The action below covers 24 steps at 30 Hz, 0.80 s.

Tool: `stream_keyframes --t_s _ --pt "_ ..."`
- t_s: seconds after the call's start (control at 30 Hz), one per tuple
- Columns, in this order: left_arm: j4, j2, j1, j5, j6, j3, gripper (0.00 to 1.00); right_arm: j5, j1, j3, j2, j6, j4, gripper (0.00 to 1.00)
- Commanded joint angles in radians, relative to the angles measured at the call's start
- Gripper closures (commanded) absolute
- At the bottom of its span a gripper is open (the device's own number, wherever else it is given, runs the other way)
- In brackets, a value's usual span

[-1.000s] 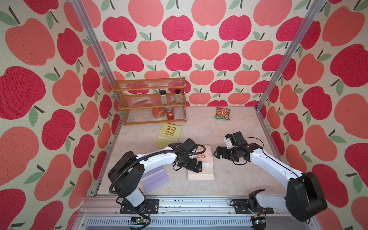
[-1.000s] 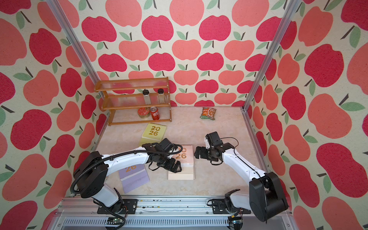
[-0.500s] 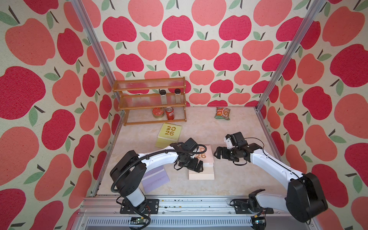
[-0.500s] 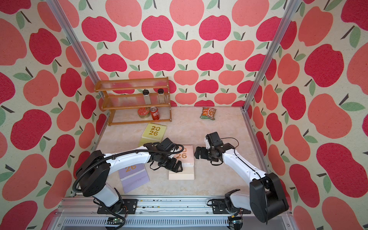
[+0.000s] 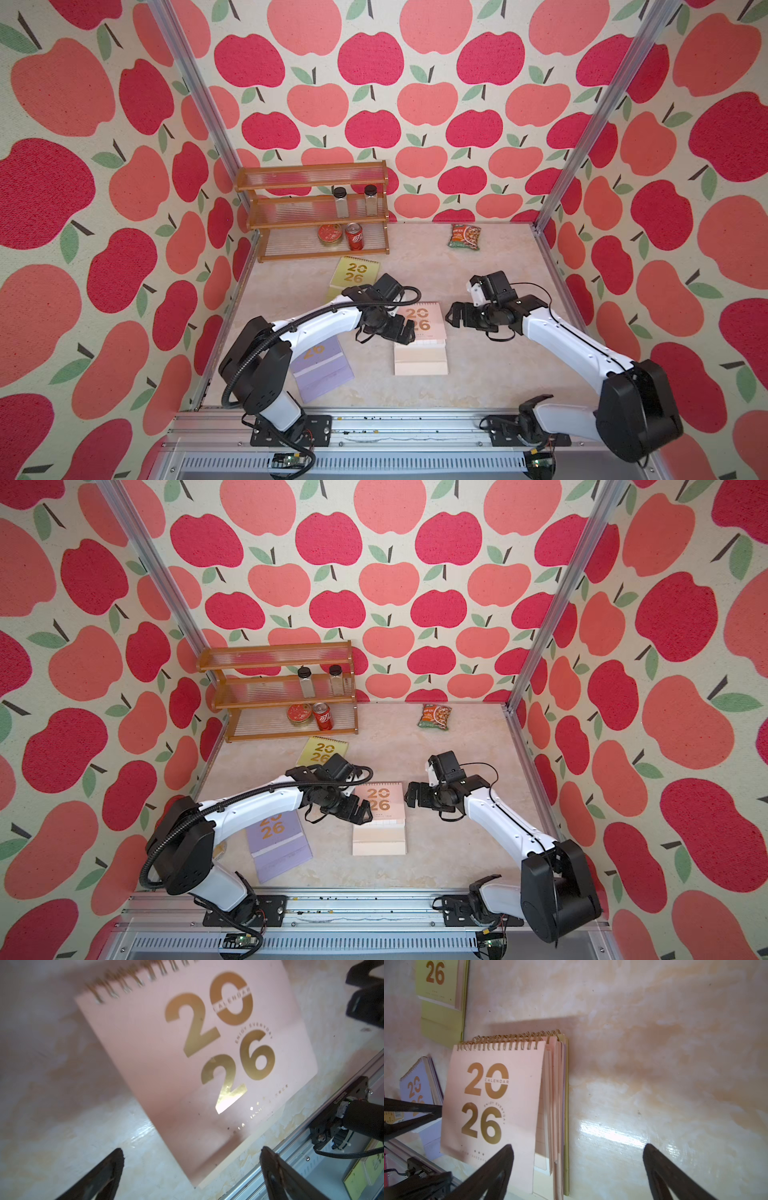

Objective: Stack the calendars
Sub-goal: Adjust the calendar at the calendar, then pick up the calendar at the center of the board.

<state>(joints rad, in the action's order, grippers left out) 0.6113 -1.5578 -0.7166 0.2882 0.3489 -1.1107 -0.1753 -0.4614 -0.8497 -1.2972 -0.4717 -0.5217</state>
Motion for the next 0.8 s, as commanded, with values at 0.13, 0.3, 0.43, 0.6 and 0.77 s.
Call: stream_keyframes --t_s 0.13,0.3,0.43,0.6,0.77 --pt "0.061 0.046 0.247 -0.112 -0.135 -0.153 0.01 -0.049 -0.001 -0.211 -0.154 0.046 0.061 0.02" --pt "0.077 -0.041 0.409 -0.144 -0.149 -0.217 0.0 -0.054 -0.043 -0.381 -0.316 0.056 0.083 0.03" --pt "0.084 -0.129 0.485 -0.205 -0.159 -0.245 0.0 -0.058 -0.082 -0.532 -0.456 0.049 0.09 0.03" --pt "0.069 -0.255 0.546 -0.21 -0.156 -0.29 0.0 -0.086 -0.109 -0.679 -0.603 0.038 0.1 0.05" --pt "0.059 -0.37 0.59 -0.188 -0.17 -0.38 0.0 -0.102 -0.135 -0.793 -0.722 0.023 0.102 0.05"
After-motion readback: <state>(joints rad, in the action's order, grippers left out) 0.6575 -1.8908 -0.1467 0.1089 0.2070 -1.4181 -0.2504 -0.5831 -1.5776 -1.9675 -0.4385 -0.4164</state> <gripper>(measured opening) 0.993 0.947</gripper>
